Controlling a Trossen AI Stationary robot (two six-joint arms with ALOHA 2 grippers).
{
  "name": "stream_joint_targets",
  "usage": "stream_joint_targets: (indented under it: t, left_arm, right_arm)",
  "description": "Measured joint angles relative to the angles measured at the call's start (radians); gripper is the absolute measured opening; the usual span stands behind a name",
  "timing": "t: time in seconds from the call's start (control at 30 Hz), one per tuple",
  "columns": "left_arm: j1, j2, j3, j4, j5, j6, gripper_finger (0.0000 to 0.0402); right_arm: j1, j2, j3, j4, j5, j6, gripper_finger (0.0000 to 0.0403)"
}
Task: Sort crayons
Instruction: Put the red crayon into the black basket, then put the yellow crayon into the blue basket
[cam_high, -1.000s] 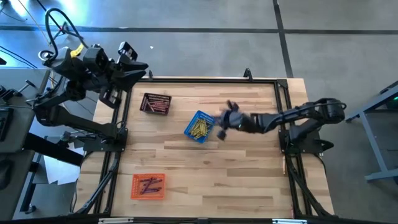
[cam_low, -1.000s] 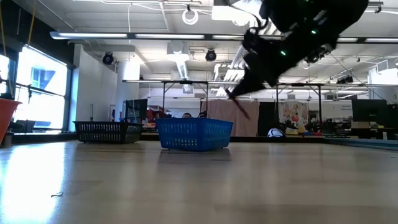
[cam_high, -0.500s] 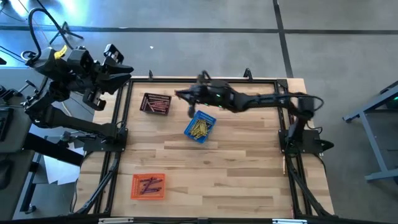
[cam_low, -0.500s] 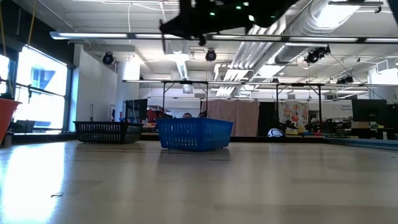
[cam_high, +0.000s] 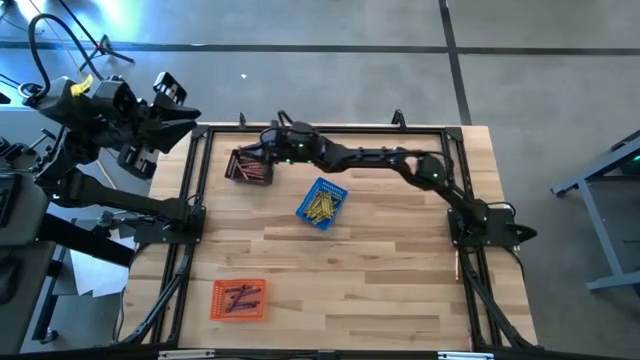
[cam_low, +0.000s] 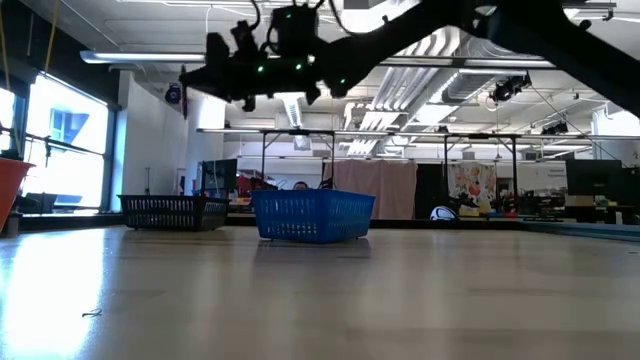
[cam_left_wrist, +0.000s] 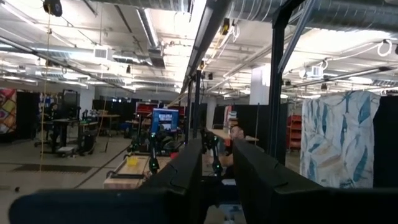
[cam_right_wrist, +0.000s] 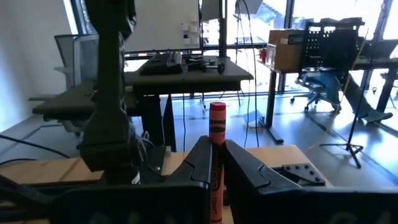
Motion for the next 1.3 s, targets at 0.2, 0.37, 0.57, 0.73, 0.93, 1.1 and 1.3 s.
stream_joint_targets:
  t: [0.2, 0.37, 0.57, 0.73, 0.93, 1.1, 1.3]
  left_arm:
    - [0.000, 0.000, 0.000, -0.038, 0.000, 0.000, 0.0076]
    - [0.000, 0.000, 0.000, -0.069, 0.000, 0.028, 0.0076]
    - [0.000, 0.002, 0.000, -0.092, 0.000, 0.053, 0.0076]
    - [0.000, 0.003, 0.000, -0.093, 0.000, 0.080, 0.0076]
    - [0.002, 0.003, 0.000, -0.103, -0.004, 0.079, 0.0076]
    - [0.002, 0.001, 0.000, -0.110, -0.005, 0.088, 0.0076]
    - [0.002, 0.000, 0.000, -0.138, -0.008, 0.149, 0.0076]
  right_arm:
    - [-0.016, 0.119, 0.088, -0.041, 0.006, 0.038, 0.0012]
    - [-0.031, 0.149, 0.092, -0.113, 0.088, 0.038, 0.0032]
    - [-0.049, 0.154, 0.093, -0.179, 0.144, 0.038, 0.0061]
    - [-0.054, 0.150, 0.093, -0.177, 0.099, 0.038, 0.0082]
    - [-0.054, 0.057, 0.145, -0.445, 0.065, 0.073, 0.0089]
    - [-0.069, -0.029, 0.264, -0.951, 0.067, 0.054, 0.0089]
    - [-0.076, -0.077, 0.386, -1.579, 0.214, 0.056, 0.0089]
